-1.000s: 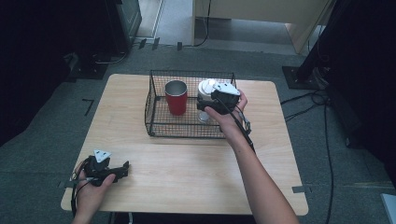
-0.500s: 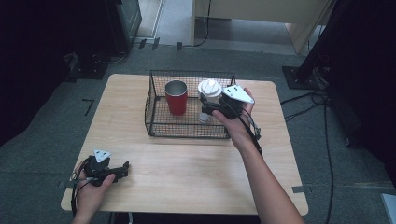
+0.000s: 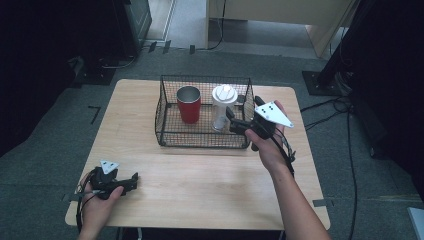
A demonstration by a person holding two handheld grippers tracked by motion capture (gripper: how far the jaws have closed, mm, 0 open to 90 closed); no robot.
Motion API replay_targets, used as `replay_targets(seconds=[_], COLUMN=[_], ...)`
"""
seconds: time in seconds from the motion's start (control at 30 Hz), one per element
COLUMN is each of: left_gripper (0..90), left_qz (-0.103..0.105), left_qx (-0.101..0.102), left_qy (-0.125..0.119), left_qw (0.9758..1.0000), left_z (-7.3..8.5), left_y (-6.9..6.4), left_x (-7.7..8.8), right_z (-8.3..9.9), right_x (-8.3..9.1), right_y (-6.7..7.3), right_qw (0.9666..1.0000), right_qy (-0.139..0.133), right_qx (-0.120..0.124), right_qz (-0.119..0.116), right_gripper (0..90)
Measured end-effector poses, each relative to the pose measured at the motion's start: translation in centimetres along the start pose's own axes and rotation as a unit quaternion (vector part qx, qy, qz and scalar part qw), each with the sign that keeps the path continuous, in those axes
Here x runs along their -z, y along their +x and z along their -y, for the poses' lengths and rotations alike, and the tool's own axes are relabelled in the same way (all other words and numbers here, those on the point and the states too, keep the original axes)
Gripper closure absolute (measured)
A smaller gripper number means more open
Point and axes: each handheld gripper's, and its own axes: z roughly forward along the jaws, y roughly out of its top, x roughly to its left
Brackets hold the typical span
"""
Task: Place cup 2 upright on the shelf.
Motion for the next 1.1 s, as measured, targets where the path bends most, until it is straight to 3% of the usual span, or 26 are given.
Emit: replay_targets(seconds=[0.27, 0.37, 0.67, 1.1], left_gripper=[0.0, 0.0, 0.0, 0.0], left_qz=[0.0, 0.0, 0.0, 0.0], left_qx=[0.0, 0.001, 0.0, 0.0], left_qy=[0.0, -0.001, -0.001, 0.0], left_qw=[1.0, 1.0, 1.0, 1.0], left_z=[0.0, 0.0, 0.0, 0.0], left_y=[0.0, 0.0, 0.0, 0.0], left_x=[0.0, 0.0, 0.0, 0.0], right_z=[1.7, 2.3, 4.9, 9.0], right_x=[2.7, 3.5, 5.4, 8.2], right_y=[-2.0, -2.8, -3.9, -5.8], right_qw=[0.9999, 0.9995, 0.9993, 0.9968], right_qy=[0.0, 0.001, 0.019, 0.059], right_qx=[-0.012, -0.03, -0.022, -0.034], right_qz=[0.012, 0.013, 0.024, 0.042], right_gripper=[0.9, 0.9, 0.9, 0.9])
